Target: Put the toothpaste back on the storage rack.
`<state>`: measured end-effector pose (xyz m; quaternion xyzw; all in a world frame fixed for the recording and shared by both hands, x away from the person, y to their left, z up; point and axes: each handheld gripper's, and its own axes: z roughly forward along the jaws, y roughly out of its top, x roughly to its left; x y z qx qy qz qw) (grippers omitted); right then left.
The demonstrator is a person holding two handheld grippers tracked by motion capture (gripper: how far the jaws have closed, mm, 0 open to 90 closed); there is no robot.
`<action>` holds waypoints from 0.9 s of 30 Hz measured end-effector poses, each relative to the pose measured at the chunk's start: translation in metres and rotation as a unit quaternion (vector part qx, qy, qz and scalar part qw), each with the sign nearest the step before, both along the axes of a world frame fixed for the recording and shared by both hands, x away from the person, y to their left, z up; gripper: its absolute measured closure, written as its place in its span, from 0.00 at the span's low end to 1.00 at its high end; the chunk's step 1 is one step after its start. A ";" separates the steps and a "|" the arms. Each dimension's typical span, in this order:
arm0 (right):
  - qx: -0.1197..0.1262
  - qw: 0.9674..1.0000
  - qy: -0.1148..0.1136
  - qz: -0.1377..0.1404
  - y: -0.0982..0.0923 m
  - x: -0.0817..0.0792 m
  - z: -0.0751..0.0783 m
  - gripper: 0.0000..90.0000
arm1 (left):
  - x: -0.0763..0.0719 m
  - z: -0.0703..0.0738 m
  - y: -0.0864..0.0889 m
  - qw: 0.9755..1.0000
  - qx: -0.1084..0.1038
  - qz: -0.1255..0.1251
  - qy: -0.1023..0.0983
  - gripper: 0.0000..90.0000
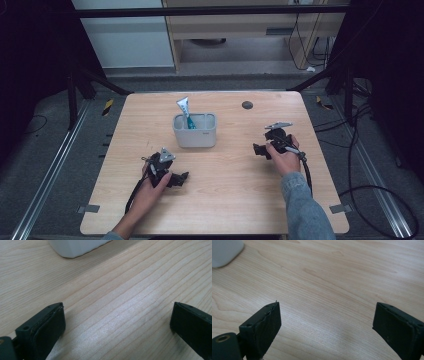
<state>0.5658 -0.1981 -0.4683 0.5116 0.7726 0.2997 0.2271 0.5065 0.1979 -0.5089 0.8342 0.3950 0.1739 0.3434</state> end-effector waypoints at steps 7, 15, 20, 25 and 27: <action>0.016 1.000 0.008 0.004 0.001 0.003 -0.011 0.09 | 0.000 0.000 0.000 1.000 0.000 0.000 0.000 0.00; 0.038 0.999 -0.010 -0.015 -0.007 0.005 -0.024 0.10 | 0.000 0.000 0.000 1.000 -0.001 0.001 0.000 0.00; 0.046 0.998 -0.011 -0.030 -0.012 0.010 -0.027 0.10 | 0.000 0.000 0.000 1.000 0.000 0.000 0.000 0.00; 0.044 0.998 -0.010 -0.037 -0.016 0.013 -0.030 0.10 | 0.000 0.000 0.000 1.000 0.000 0.000 0.000 0.00; 0.045 0.998 -0.014 -0.040 -0.018 0.013 -0.030 0.10 | 0.000 0.000 0.000 1.000 0.000 0.000 0.000 0.00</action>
